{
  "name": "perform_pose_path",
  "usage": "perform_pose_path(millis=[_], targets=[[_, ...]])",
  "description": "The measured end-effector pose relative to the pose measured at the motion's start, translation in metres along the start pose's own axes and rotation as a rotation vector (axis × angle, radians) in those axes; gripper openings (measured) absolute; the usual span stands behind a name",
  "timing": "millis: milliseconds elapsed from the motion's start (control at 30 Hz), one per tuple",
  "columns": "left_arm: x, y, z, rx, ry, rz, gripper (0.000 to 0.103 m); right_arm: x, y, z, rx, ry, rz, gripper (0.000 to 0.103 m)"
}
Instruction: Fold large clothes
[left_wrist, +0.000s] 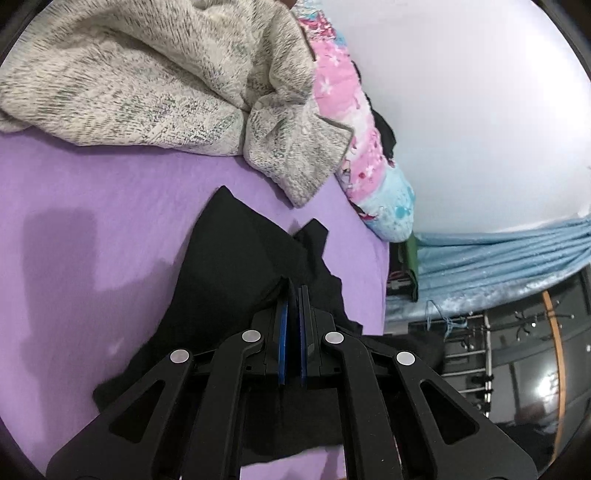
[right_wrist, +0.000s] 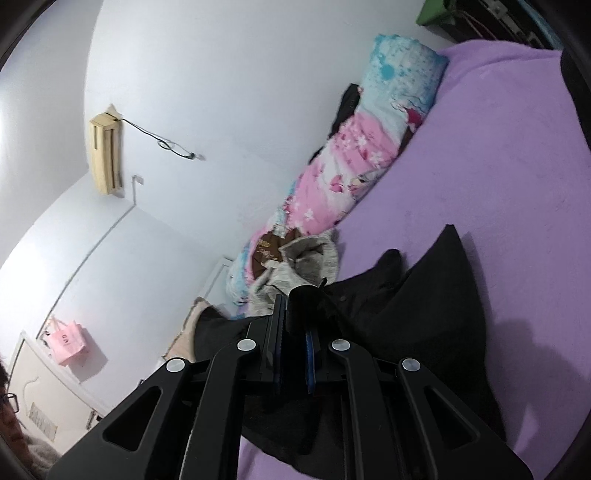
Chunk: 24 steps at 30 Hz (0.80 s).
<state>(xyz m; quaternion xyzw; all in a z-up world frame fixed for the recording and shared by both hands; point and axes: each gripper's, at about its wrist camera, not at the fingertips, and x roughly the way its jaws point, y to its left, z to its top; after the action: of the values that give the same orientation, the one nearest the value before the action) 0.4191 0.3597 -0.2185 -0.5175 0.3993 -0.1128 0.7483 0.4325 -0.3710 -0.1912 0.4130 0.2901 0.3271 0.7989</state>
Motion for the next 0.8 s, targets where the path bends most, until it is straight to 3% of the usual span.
perform_pose_path(millis=[300,600,667,800], targets=[[0.051,0.029,0.031,-0.031,0.003,0.067,0.003,0.04,-0.063,0.001,0.076,0.016,-0.109,0.009],[0.049,0.072,0.031,-0.09,0.0,0.085,0.003,0.04,-0.088,-0.005,0.104,0.015,-0.159,0.009],[0.044,0.066,0.027,-0.068,0.008,0.099,0.003,0.037,-0.086,-0.005,0.119,0.018,-0.146,0.013],[0.034,0.033,0.011,0.056,0.051,0.163,0.003,0.028,-0.063,-0.002,0.058,0.0,-0.156,0.034]])
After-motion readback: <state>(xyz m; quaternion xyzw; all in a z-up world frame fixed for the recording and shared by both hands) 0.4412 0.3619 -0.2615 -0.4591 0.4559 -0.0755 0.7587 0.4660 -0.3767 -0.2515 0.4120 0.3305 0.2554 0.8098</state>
